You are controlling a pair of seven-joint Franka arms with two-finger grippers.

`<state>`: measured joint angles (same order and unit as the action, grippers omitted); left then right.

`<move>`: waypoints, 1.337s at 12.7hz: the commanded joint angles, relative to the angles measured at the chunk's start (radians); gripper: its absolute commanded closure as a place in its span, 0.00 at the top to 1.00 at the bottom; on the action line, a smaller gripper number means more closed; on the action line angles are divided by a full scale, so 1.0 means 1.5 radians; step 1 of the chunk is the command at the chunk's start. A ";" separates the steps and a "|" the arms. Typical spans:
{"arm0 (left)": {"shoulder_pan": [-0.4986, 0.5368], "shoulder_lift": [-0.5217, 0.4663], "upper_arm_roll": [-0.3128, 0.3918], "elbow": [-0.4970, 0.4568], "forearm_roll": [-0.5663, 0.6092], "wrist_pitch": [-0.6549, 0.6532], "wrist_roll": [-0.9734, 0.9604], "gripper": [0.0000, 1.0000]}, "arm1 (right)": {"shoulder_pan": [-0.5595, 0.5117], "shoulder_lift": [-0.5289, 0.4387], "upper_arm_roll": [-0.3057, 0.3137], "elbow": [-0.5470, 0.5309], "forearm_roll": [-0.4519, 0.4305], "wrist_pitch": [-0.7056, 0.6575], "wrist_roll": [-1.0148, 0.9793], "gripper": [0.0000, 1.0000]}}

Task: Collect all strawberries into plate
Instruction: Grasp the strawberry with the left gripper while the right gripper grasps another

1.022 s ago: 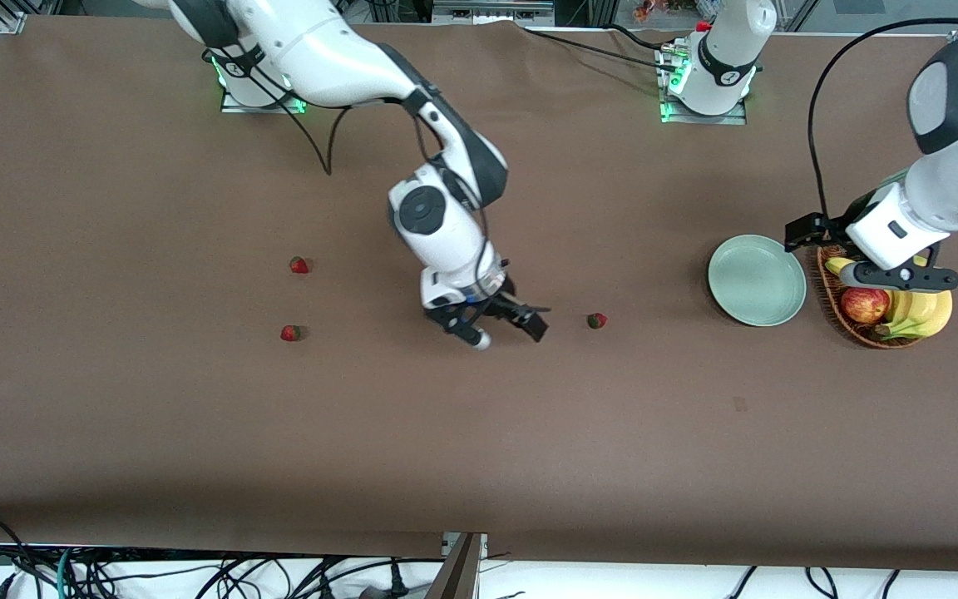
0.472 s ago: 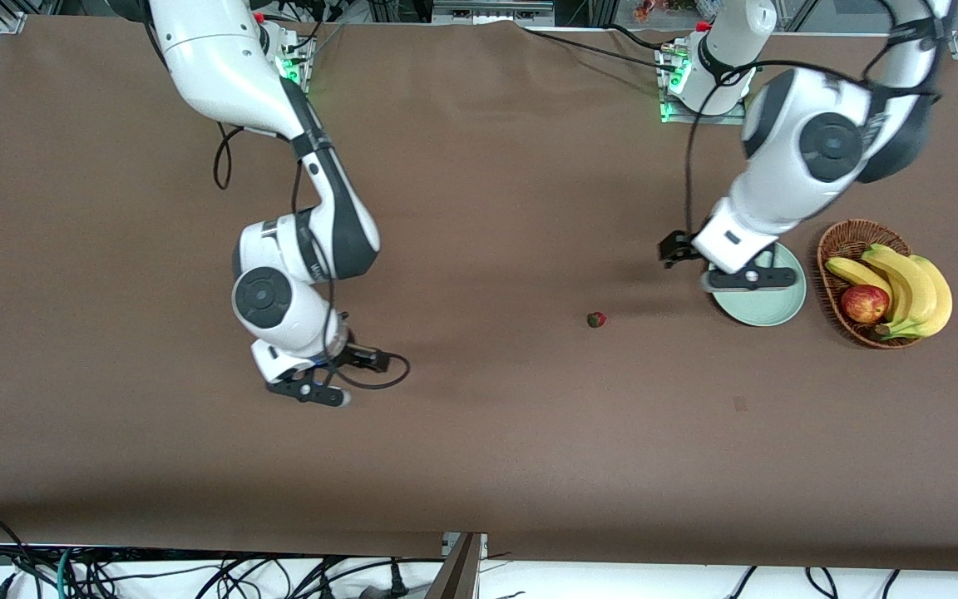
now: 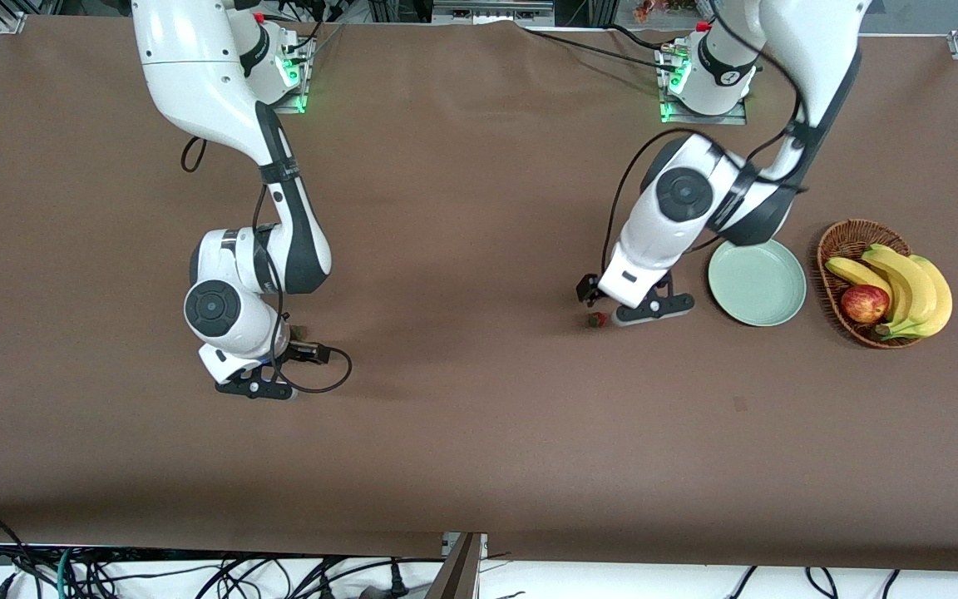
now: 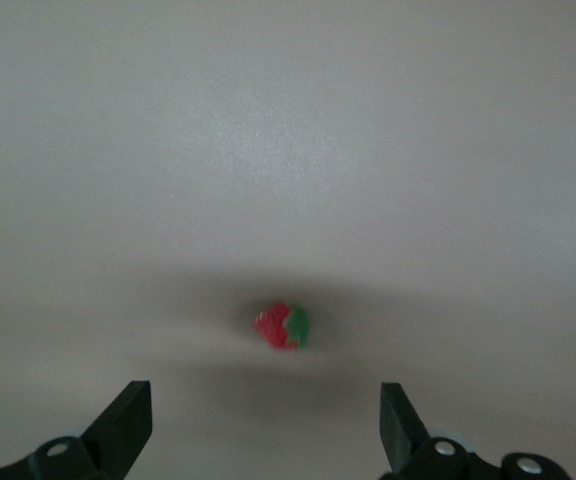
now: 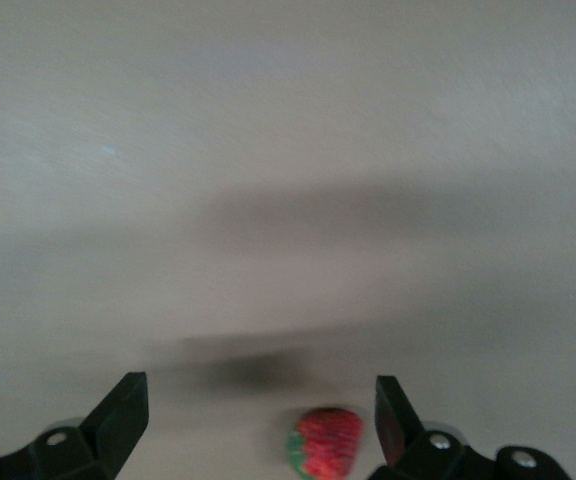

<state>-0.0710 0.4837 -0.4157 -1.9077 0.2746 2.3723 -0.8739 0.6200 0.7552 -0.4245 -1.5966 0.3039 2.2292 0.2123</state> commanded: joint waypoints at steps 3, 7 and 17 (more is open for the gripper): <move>-0.002 0.122 -0.008 0.054 0.088 0.057 -0.069 1.00 | 0.006 -0.045 -0.001 -0.086 0.019 0.011 -0.032 0.78; 0.001 0.121 -0.008 0.030 0.098 0.056 -0.080 1.00 | 0.006 -0.049 -0.001 -0.110 0.042 0.014 -0.041 0.63; 0.017 0.081 -0.012 0.047 0.083 -0.024 -0.059 0.00 | 0.016 -0.047 0.019 -0.025 0.044 -0.005 0.030 0.13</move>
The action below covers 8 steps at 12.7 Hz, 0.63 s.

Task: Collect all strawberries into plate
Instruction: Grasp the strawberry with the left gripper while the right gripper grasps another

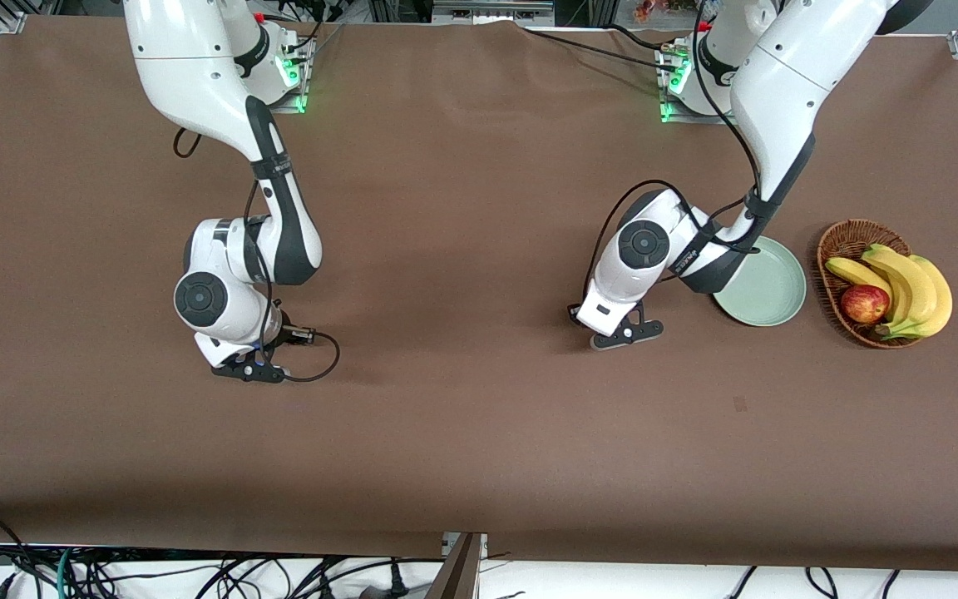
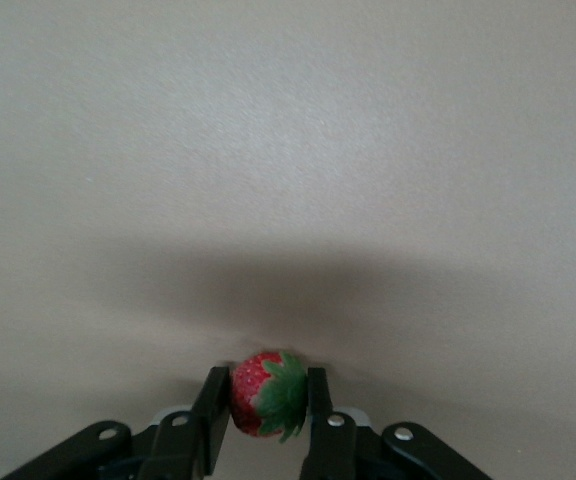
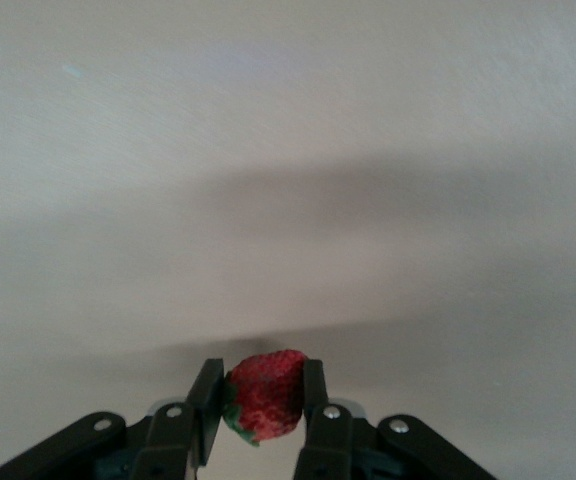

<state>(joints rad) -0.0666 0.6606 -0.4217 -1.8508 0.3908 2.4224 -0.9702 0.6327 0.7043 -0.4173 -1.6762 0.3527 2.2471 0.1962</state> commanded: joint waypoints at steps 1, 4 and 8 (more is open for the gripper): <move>0.024 -0.055 -0.009 0.017 -0.034 -0.079 0.045 0.00 | 0.008 -0.007 0.029 0.057 0.011 -0.025 0.083 0.13; 0.043 -0.159 0.062 0.016 -0.225 -0.179 0.296 0.00 | 0.008 0.024 0.093 0.140 0.011 -0.019 0.221 0.14; 0.044 -0.237 0.221 0.004 -0.289 -0.291 0.571 0.00 | 0.009 0.107 0.199 0.285 0.009 0.044 0.435 0.16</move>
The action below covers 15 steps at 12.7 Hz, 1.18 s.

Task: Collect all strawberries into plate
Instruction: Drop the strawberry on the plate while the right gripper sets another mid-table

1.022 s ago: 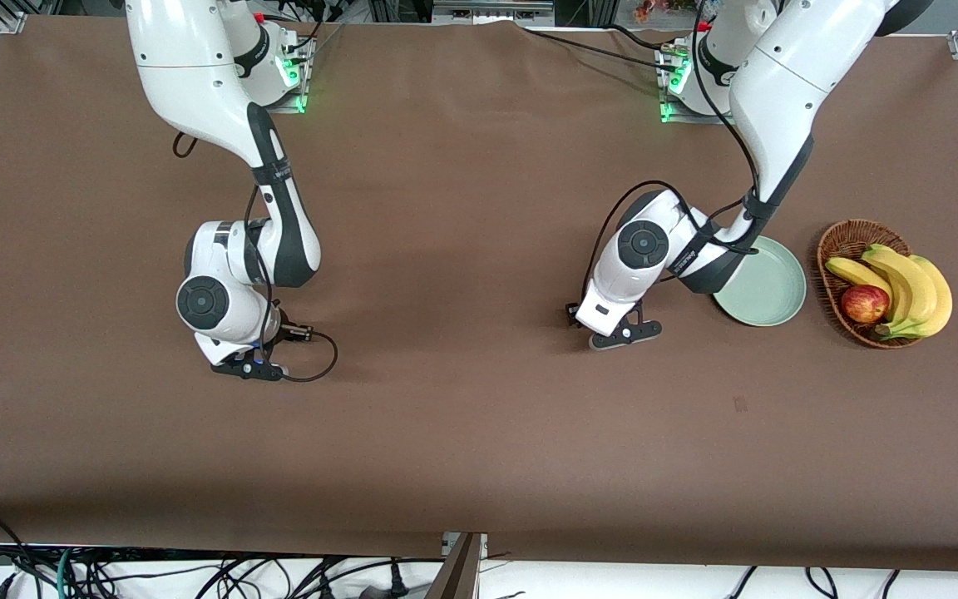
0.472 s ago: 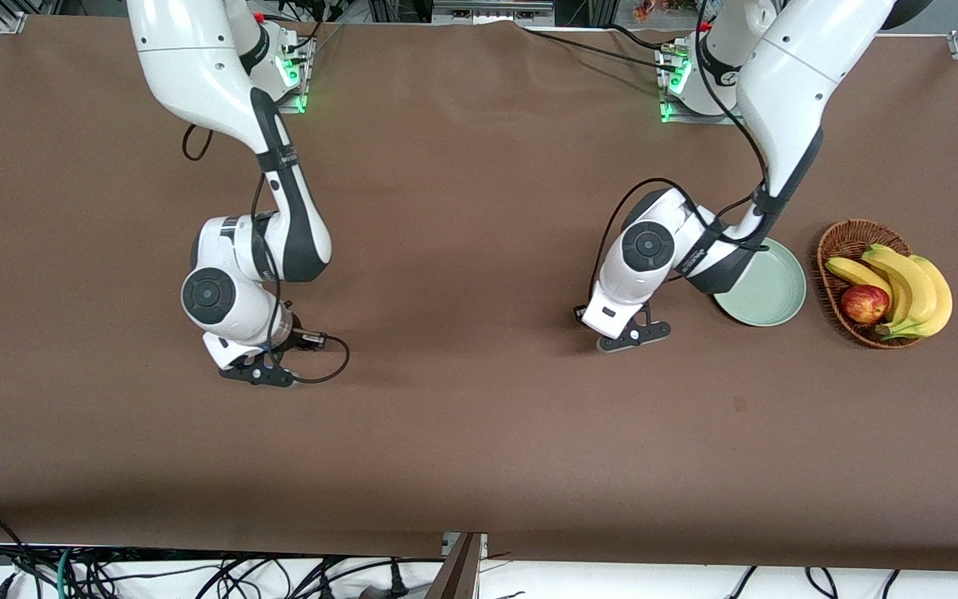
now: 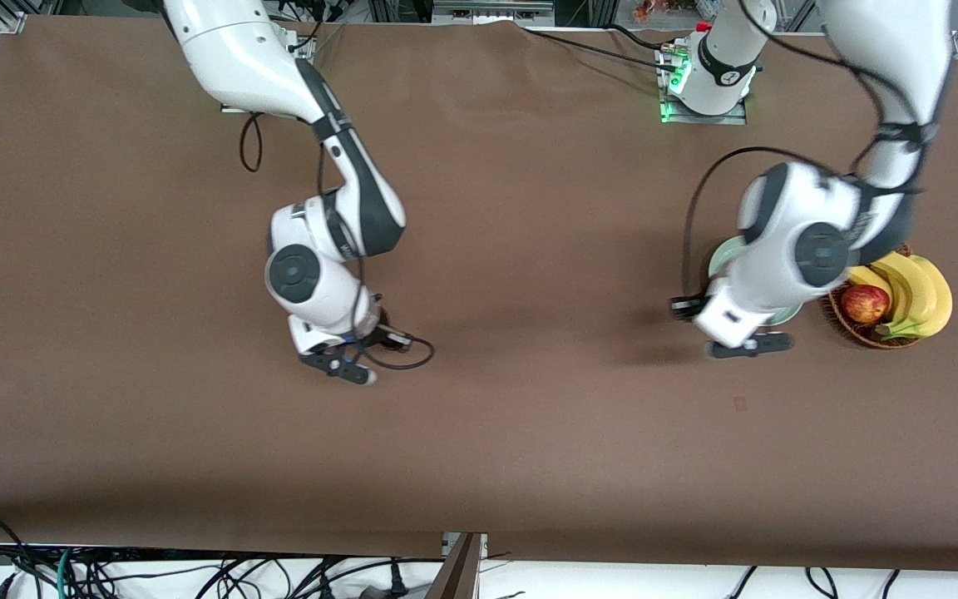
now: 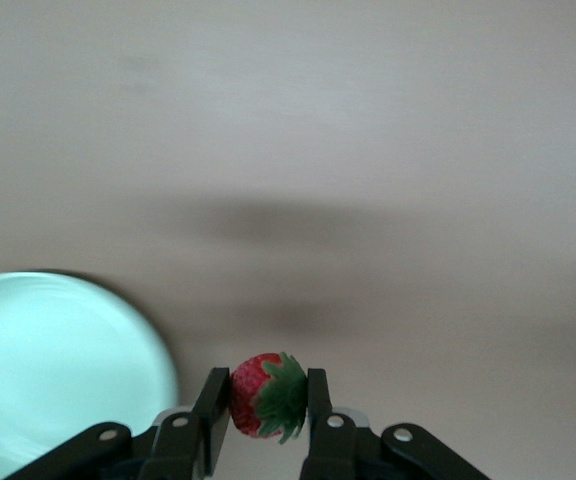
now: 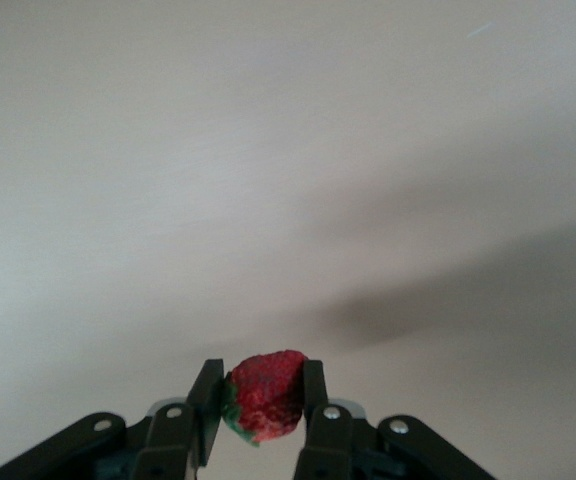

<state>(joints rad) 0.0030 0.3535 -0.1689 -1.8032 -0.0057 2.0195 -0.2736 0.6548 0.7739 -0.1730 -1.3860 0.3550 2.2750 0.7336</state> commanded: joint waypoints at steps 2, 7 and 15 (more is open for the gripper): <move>0.000 -0.048 0.119 -0.062 -0.037 -0.017 0.220 0.00 | 0.020 0.089 0.055 0.111 0.006 0.094 0.127 0.17; 0.002 -0.089 0.198 -0.270 -0.044 0.201 0.356 0.00 | 0.159 0.164 0.051 0.129 0.002 0.310 0.333 0.21; 0.010 -0.070 0.221 -0.358 -0.043 0.317 0.451 1.00 | 0.244 0.216 0.019 0.167 0.006 0.479 0.482 0.85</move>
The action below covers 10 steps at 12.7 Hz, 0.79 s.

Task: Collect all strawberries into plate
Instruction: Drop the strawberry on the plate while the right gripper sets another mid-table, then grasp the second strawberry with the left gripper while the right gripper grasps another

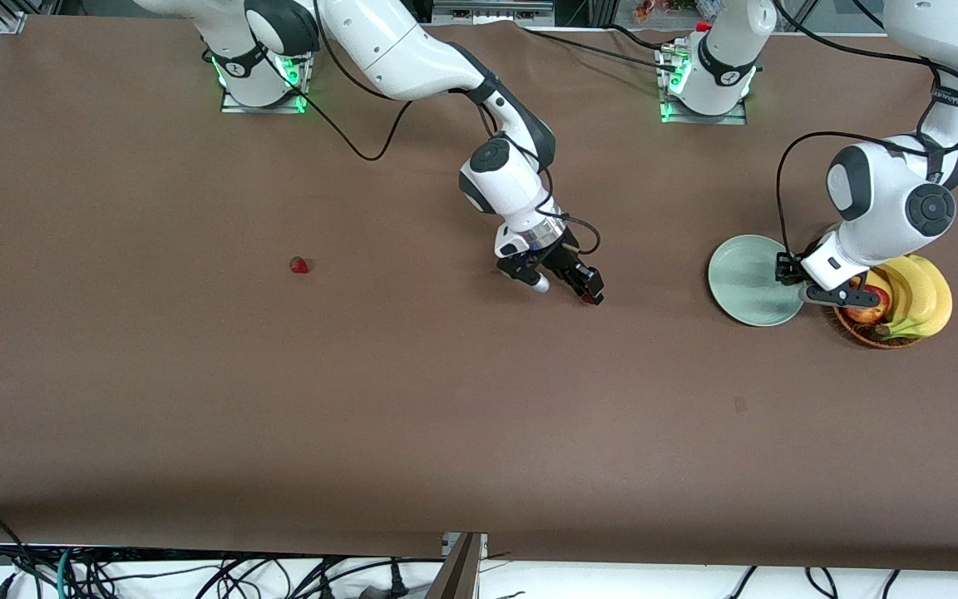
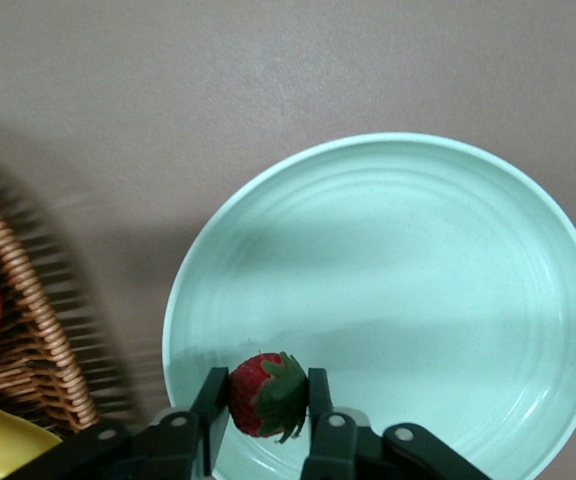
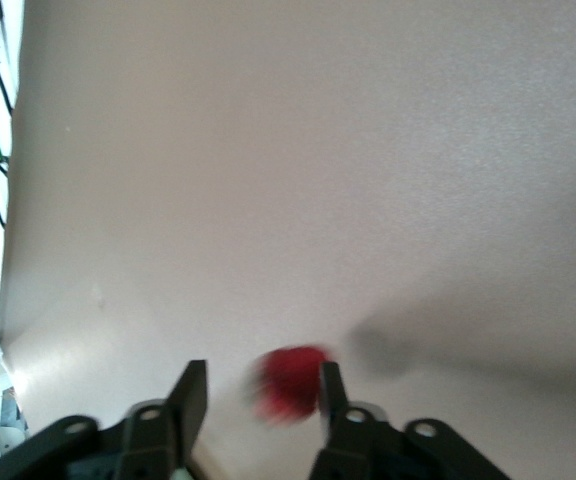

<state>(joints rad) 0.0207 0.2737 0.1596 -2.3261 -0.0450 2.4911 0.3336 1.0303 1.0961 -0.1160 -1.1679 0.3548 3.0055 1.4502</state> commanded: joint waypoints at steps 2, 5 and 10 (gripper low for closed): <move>-0.002 -0.029 0.002 0.004 -0.017 -0.019 0.050 1.00 | -0.033 -0.024 -0.028 0.023 -0.003 -0.111 -0.010 0.85; -0.008 -0.057 -0.005 0.075 -0.018 -0.125 0.017 1.00 | -0.097 -0.095 -0.034 0.021 -0.007 -0.358 -0.143 0.85; -0.009 -0.078 -0.143 0.150 -0.018 -0.217 -0.203 1.00 | -0.169 -0.242 -0.084 -0.158 -0.003 -0.540 -0.456 0.85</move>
<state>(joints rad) 0.0111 0.1622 0.0096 -2.1152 -0.0465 2.1826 0.1283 0.7794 0.8602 -0.2180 -1.2113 0.3511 2.2247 0.9161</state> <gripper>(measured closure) 0.000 0.150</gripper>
